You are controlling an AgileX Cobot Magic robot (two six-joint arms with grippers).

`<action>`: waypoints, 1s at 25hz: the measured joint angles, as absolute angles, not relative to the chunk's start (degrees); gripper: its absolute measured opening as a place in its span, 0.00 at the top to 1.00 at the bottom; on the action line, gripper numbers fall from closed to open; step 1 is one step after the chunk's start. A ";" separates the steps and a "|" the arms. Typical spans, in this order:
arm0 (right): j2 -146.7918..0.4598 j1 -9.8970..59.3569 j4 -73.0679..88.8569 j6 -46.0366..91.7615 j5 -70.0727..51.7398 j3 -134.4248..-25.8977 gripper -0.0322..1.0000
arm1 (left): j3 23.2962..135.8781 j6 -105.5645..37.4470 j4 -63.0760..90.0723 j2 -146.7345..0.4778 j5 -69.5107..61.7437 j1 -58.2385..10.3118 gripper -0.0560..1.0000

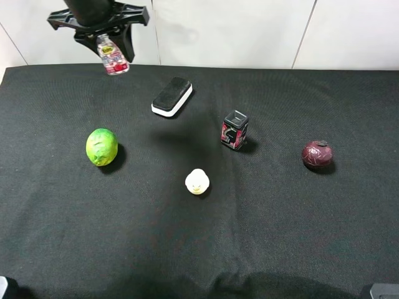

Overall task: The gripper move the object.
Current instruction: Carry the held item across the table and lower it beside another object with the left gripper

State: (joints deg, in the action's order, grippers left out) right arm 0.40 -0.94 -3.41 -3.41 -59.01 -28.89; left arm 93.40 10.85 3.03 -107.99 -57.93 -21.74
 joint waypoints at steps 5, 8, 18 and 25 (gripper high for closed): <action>0.40 -0.94 -3.41 -3.41 -59.01 -28.89 0.30 | 93.72 11.45 3.04 -107.99 -58.63 -25.65 0.54; 0.40 -0.94 -3.41 -3.41 -59.01 -28.89 0.30 | 93.72 12.10 3.04 -107.99 -58.64 -27.81 0.54; 0.40 -0.94 -3.41 -3.41 -59.01 -28.89 0.30 | 93.72 16.02 2.25 -107.99 -58.69 -35.98 0.54; 0.40 -0.94 -3.41 -3.41 -59.01 -28.89 0.30 | 93.72 16.46 1.43 -107.99 -56.82 -41.35 0.54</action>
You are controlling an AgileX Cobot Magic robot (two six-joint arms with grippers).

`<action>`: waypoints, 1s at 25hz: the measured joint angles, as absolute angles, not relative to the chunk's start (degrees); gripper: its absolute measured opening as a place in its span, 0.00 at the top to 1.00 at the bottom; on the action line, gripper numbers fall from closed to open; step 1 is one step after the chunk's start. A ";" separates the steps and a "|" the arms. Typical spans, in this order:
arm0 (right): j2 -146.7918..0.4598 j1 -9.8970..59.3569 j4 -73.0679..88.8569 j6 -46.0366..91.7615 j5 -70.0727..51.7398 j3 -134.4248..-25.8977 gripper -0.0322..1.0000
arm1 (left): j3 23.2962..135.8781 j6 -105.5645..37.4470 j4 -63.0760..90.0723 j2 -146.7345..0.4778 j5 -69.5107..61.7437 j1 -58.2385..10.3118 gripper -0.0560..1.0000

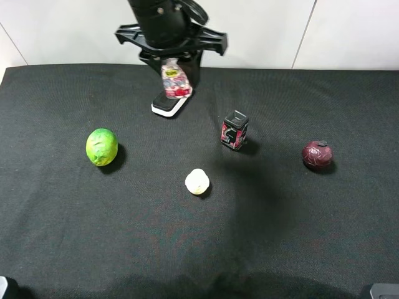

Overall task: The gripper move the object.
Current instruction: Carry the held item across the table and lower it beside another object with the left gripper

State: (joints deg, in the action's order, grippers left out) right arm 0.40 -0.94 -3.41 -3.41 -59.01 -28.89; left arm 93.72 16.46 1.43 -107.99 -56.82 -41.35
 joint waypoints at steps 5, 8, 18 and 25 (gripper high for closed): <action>0.40 -0.94 -3.41 -3.41 -59.01 -28.89 0.30 | 95.34 17.70 -1.27 -107.99 -55.71 -45.50 0.54; 0.40 -0.94 -3.41 -3.41 -59.01 -28.89 0.30 | 96.60 18.30 -2.52 -107.99 -55.60 -47.37 0.54; 0.40 -0.94 -3.41 -3.41 -59.01 -28.89 0.30 | 97.87 18.59 -6.04 -108.34 -54.25 -53.75 0.54; 0.40 -0.94 -3.19 -3.41 -59.01 -28.89 0.30 | 98.41 18.59 -6.65 -110.68 -54.27 -57.31 0.54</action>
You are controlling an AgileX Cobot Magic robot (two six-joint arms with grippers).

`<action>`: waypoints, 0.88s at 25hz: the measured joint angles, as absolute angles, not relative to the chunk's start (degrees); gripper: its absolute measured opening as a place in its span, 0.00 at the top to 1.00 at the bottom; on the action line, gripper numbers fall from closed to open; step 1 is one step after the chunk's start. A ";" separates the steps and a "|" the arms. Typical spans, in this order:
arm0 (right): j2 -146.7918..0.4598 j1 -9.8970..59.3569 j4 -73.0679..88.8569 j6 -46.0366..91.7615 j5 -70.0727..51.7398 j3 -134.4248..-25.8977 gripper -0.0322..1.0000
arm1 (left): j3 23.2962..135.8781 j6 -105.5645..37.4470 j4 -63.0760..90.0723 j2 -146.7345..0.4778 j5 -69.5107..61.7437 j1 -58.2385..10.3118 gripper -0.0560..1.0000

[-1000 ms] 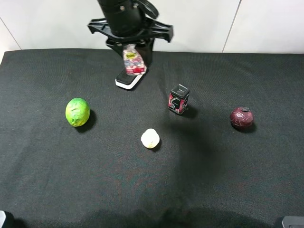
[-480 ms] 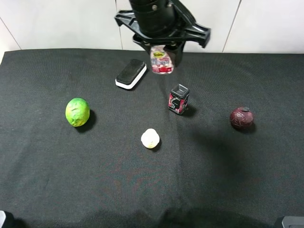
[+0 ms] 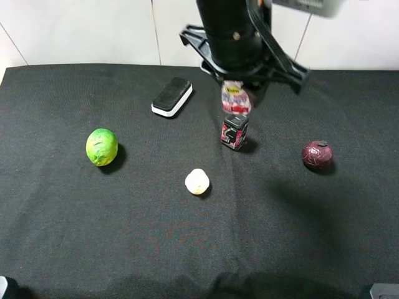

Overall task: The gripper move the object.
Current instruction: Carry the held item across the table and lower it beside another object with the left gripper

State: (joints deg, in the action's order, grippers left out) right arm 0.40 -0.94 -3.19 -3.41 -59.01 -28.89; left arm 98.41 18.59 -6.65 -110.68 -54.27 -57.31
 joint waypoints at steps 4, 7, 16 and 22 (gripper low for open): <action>0.40 -0.94 -3.13 -3.41 -59.01 -28.89 0.30 | 98.41 18.59 -6.65 -111.93 -54.64 -58.75 0.54; 0.40 -0.94 -2.88 -3.41 -59.01 -28.89 0.30 | 98.41 18.59 -6.52 -112.82 -55.55 -59.59 0.54; 0.40 -0.94 -2.54 -3.41 -59.01 -28.89 0.30 | 98.45 16.40 -4.27 -116.97 -56.07 -60.99 0.54; 0.40 -0.94 -1.37 -3.41 -59.01 -28.89 0.30 | 98.59 15.82 -4.15 -120.33 -56.13 -61.24 0.54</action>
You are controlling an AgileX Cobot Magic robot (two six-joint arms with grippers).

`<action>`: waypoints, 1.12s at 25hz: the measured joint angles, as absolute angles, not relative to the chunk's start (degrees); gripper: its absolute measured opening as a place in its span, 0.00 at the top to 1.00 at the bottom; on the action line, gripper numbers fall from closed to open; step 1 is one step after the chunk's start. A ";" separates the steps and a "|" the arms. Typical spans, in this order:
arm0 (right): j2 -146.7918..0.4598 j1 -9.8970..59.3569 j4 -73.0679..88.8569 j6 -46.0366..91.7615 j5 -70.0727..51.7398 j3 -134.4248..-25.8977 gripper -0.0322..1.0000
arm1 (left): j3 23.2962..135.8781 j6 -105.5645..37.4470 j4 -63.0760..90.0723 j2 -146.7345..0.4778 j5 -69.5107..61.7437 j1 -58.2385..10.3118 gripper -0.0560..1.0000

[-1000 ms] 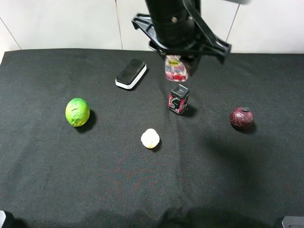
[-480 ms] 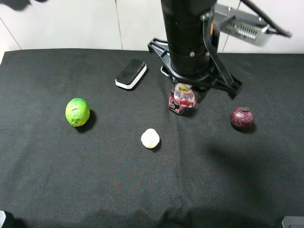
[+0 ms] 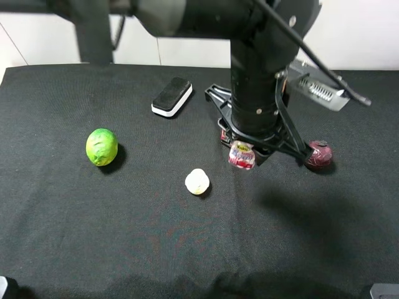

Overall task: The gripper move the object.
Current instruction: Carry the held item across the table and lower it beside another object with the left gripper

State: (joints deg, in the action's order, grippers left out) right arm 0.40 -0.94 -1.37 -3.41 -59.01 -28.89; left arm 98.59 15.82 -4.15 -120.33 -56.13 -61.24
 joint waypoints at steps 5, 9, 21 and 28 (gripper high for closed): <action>0.40 -0.94 -1.24 -3.41 -59.01 -28.89 0.30 | 98.59 15.72 -3.99 -122.47 -56.23 -61.85 0.54; 0.40 -0.94 -1.06 -3.41 -59.01 -28.89 0.30 | 98.44 14.81 -3.99 -124.04 -56.10 -61.92 0.54; 0.40 -0.94 0.00 -3.41 -59.01 -28.89 0.30 | 95.95 14.39 -4.04 -127.80 -52.57 -61.92 0.54; 0.40 -0.94 0.61 -3.41 -59.01 -28.89 0.30 | 95.76 14.28 -3.78 -130.46 -50.83 -61.92 0.54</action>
State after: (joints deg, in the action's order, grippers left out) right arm 0.40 -0.94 0.61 -3.41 -59.01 -28.89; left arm 95.76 14.28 -3.78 -130.46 -50.83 -61.92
